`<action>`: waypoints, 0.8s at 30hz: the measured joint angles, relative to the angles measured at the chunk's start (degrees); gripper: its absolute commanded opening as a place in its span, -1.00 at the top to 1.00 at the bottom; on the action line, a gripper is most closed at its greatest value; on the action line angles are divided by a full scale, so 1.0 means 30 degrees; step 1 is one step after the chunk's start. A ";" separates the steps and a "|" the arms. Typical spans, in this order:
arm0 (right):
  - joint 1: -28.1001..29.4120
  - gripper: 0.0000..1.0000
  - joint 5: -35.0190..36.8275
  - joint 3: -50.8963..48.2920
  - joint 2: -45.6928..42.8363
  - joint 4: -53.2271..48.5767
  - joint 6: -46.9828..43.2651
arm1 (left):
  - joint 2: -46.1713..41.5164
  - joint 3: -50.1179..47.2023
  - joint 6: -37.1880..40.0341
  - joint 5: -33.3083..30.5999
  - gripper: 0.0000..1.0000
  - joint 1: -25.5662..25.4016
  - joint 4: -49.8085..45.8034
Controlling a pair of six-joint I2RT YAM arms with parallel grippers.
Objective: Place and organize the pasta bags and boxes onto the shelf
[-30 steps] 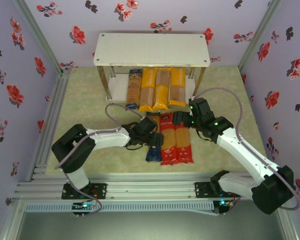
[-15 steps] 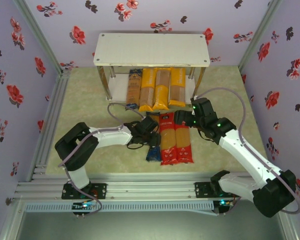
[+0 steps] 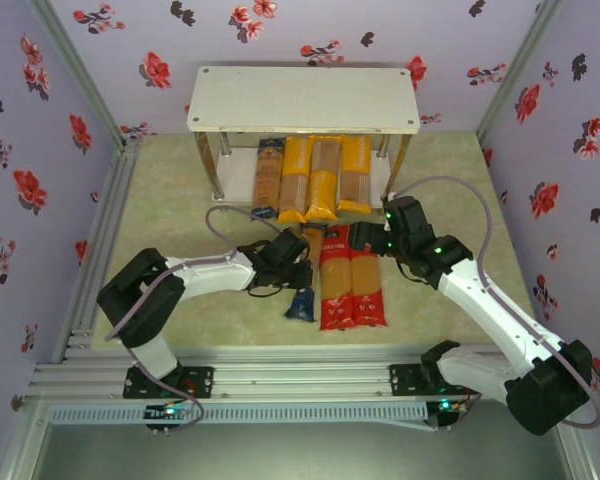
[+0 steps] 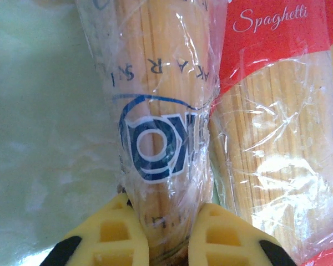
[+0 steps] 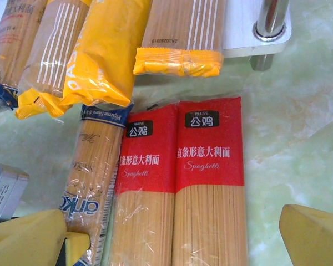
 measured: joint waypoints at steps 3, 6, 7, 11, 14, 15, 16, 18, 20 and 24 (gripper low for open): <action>0.0000 -0.99 0.0007 -0.0007 0.0000 -0.0044 0.0000 | -0.0219 -0.0321 0.0051 0.0204 1.00 0.0080 0.0197; 0.0000 -0.99 0.0007 -0.0007 -0.0007 -0.0051 0.0000 | -0.0634 -0.0641 0.0146 0.0270 1.00 0.0087 -0.0029; 0.0000 -0.99 0.0007 -0.0007 0.0000 -0.0051 0.0000 | -0.0794 -0.0736 0.0219 0.0321 1.00 0.0095 -0.0197; 0.0000 -0.99 0.0007 -0.0007 0.0000 -0.0109 0.0000 | -0.1588 -0.0947 0.0568 0.0379 1.00 0.0138 -0.1574; 0.0000 -0.99 0.0015 -0.0007 -0.0007 -0.0117 0.0007 | -0.2426 -0.1093 0.0736 0.0386 1.00 0.0204 -0.2834; 0.0000 -0.99 0.0015 0.0000 -0.0007 -0.0124 0.0007 | -0.2783 -0.1122 0.0852 0.0386 1.00 0.0233 -0.3286; 0.0000 -0.99 0.0015 -0.0007 -0.0007 -0.0124 0.0007 | -0.3140 -0.1144 0.0918 0.0386 1.00 0.0277 -0.3679; 0.0000 -0.99 0.0015 -0.0007 -0.0095 -0.0175 0.0015 | -0.4007 -0.1173 0.1020 0.0386 1.00 0.0444 -0.4401; 0.0000 -0.99 0.0015 -0.0007 -0.0284 -0.0189 0.0058 | -0.4860 -0.1304 0.1071 0.0379 1.00 0.0648 -0.4816; 0.0000 -0.98 0.0007 -0.0007 -0.0525 -0.0175 0.0073 | -0.6477 -0.1785 0.1071 0.0372 1.00 0.1100 -0.5610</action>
